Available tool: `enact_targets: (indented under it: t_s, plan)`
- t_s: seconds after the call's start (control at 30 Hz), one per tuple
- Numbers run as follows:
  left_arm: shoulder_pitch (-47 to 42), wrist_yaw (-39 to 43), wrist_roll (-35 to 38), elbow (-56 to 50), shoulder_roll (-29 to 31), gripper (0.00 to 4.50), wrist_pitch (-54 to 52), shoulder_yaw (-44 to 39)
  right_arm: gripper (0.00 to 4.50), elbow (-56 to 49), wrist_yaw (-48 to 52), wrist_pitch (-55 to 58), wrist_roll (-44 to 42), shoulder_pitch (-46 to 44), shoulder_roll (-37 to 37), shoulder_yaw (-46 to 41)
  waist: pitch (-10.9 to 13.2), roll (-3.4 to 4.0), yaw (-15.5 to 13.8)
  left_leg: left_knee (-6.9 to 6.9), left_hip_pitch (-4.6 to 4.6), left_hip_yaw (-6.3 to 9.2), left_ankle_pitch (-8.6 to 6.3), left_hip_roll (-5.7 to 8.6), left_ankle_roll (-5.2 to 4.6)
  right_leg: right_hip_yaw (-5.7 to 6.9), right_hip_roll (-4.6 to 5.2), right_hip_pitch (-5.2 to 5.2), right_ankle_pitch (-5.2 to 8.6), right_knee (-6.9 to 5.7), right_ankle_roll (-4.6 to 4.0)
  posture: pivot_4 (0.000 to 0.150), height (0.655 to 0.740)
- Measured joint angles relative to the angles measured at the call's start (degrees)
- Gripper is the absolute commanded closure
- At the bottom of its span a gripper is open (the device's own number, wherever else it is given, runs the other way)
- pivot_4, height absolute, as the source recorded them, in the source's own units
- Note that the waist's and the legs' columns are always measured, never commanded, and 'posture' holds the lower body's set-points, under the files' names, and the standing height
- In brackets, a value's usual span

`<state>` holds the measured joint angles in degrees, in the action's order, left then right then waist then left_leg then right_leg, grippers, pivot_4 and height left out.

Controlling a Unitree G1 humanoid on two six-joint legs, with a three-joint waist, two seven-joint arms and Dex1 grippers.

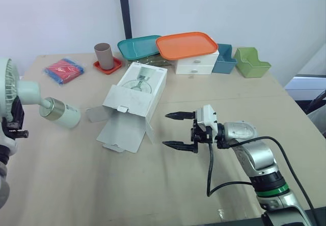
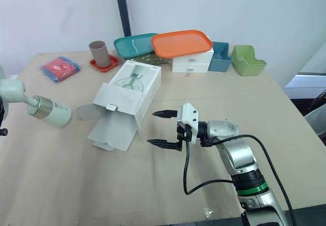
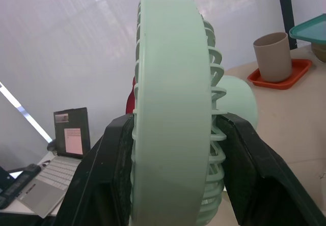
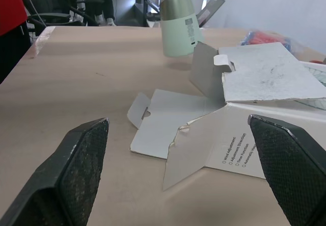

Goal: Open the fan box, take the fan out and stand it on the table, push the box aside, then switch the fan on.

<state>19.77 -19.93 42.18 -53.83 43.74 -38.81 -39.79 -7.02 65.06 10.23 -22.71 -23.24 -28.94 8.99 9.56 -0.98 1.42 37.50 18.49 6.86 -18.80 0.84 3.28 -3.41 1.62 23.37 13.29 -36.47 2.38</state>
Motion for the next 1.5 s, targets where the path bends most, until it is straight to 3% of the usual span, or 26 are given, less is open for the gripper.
enact_targets:
  t_s: [0.4,0.73,1.2,1.5]
  plan:
    - [-10.18,7.21,-0.28,4.28,-5.67,2.64,-2.64,5.71,0.0,-0.43,-0.58,0.9,0.54,0.0,-0.23,0.03,-0.04,-0.02,-0.03,0.02,-0.02,0.03,0.03,0.01,0.07,0.01,0.02,-0.02,-0.03,-0.02,0.01,0.15,0.74]
    - [-14.91,11.88,11.19,9.9,-13.26,2.64,-2.79,5.17,0.0,-3.08,-2.58,2.28,0.63,0.49,-1.07,0.03,-0.29,0.39,-0.04,0.03,-0.09,0.03,0.04,0.04,0.09,0.0,0.06,-0.08,-0.03,-0.04,0.02,0.15,0.74]
    - [-16.59,17.31,14.57,17.55,-12.89,2.64,-1.2,2.54,0.0,-3.48,-2.94,2.01,0.73,2.2,-2.23,0.02,-0.51,0.77,-0.13,0.03,-0.09,0.18,0.08,0.14,0.16,0.03,0.12,-0.14,0.0,-0.04,0.08,0.15,0.74]
    - [-16.8,20.42,10.16,18.95,-10.63,2.64,0.3,4.0,0.0,-3.48,-2.91,1.3,1.19,2.35,-2.19,0.02,-0.52,0.78,-0.13,0.03,-0.09,0.2,0.1,0.14,0.2,0.03,0.11,-0.14,0.01,-0.04,0.09,0.15,0.74]
